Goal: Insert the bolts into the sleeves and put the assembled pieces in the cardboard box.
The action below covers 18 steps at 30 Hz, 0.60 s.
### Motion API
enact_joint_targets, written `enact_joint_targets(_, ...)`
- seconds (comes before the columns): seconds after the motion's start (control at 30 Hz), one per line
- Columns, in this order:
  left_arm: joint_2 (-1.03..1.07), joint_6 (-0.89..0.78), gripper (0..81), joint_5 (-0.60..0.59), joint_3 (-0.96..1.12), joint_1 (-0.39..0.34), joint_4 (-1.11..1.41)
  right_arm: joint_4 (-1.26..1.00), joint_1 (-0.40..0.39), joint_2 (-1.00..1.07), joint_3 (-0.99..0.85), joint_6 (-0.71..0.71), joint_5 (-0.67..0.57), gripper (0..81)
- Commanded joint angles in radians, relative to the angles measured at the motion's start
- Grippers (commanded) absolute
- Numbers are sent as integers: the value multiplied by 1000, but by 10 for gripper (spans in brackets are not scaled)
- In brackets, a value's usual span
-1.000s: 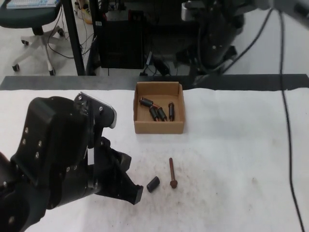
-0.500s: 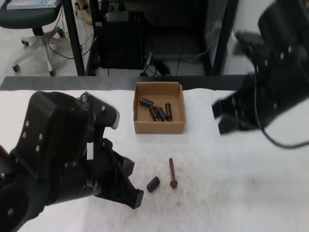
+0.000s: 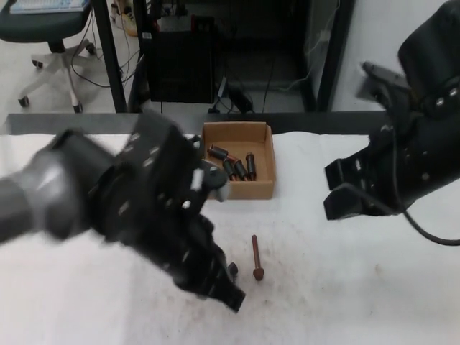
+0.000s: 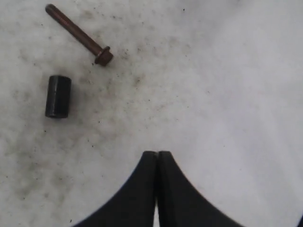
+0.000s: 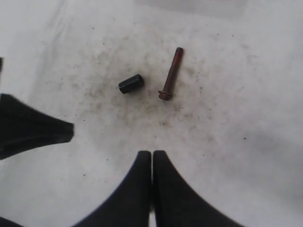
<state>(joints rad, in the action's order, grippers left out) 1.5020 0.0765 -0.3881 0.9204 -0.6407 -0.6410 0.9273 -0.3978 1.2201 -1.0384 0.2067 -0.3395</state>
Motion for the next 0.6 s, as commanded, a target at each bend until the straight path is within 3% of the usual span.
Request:
enact_joint_targets(0.0,102,67,5,33,134,-4,-104,37,3,-67,-3,-35,-3,8)
enact_joint_targets(0.1,211,117,96,112,259,-4,-197,91,8,-141,-3,-65,22,8)
enact_joint_targets(0.23,306,140,352,151,390,-4,-324,136,49,-230,-3,-99,64,8)
enact_joint_targets(0.3,339,140,437,166,431,-6,-355,138,88,-264,-2,-110,76,8)
enact_joint_targets(0.57,394,213,451,239,470,-24,-353,154,224,-302,-2,-156,72,8)
